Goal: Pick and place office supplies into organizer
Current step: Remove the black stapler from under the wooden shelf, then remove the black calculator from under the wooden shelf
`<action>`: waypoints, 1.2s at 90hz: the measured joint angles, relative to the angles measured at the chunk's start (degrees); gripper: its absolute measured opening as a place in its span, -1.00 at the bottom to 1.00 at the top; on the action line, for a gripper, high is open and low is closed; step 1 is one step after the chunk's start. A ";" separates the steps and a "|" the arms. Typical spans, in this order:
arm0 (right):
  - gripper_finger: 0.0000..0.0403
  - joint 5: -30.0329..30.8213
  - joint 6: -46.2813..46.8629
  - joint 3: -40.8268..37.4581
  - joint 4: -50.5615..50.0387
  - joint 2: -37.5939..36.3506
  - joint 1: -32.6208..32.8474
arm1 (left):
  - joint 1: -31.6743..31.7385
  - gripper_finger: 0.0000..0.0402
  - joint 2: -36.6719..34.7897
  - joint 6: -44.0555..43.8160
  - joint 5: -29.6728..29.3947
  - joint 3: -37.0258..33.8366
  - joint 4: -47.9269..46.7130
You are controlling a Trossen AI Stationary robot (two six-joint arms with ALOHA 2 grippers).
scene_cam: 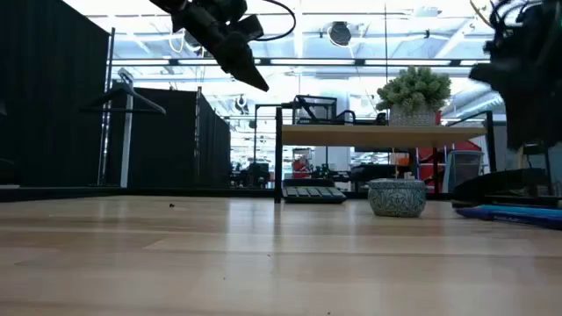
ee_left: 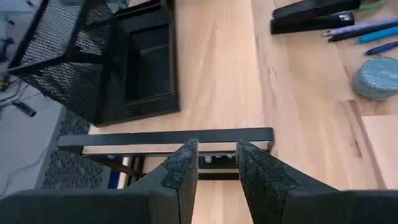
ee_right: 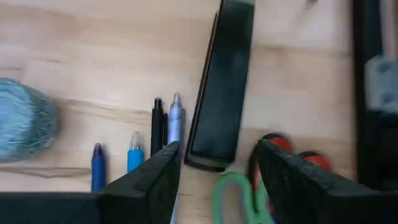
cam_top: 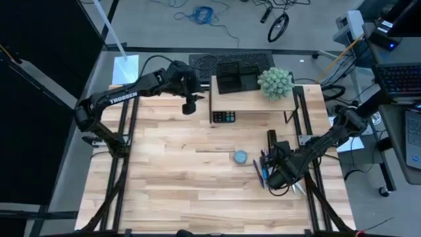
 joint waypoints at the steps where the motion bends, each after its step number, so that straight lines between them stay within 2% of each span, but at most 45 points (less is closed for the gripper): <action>1: -0.03 0.45 -0.62 0.35 -0.06 0.00 -0.09 | 0.00 -0.50 0.00 0.00 -0.13 0.00 0.02; 11: -0.03 9.13 -6.32 2.16 3.14 -0.02 -1.44 | 0.02 -0.50 0.00 -0.02 -0.39 0.00 -0.50; 18: -0.03 15.86 -11.12 1.93 9.04 -0.02 -3.38 | 0.00 -0.50 0.00 -0.02 -0.39 0.00 -1.49; 24: -0.03 19.27 -17.07 0.50 16.09 -0.04 -5.85 | 0.00 -0.51 0.00 -0.02 -0.39 0.00 -2.57; 49: -0.02 21.08 -60.65 -9.60 63.47 0.10 -20.69 | 1.19 -0.71 -0.30 -0.41 0.18 0.00 -5.32; 57: -0.02 20.94 -71.38 -13.09 76.63 1.57 -25.02 | 2.24 -0.77 -1.03 -0.41 1.40 -0.06 -5.82; 71: -0.02 19.04 -77.97 -18.61 96.13 8.93 -29.69 | 4.10 -0.83 -3.75 -0.39 5.10 -0.04 -5.83; 85: -0.08 19.36 -82.29 -18.92 110.62 18.16 -33.29 | 5.32 -0.83 -4.87 -0.38 6.45 -0.04 -4.39; 96: -0.21 19.10 -84.24 -17.29 116.13 22.56 -36.40 | 5.52 -0.84 -4.76 -0.13 6.53 -0.04 -4.71; 108: -0.41 18.84 -84.94 -15.24 116.77 26.02 -40.61 | 5.60 -0.84 -4.79 1.29 6.72 -0.04 -4.69</action>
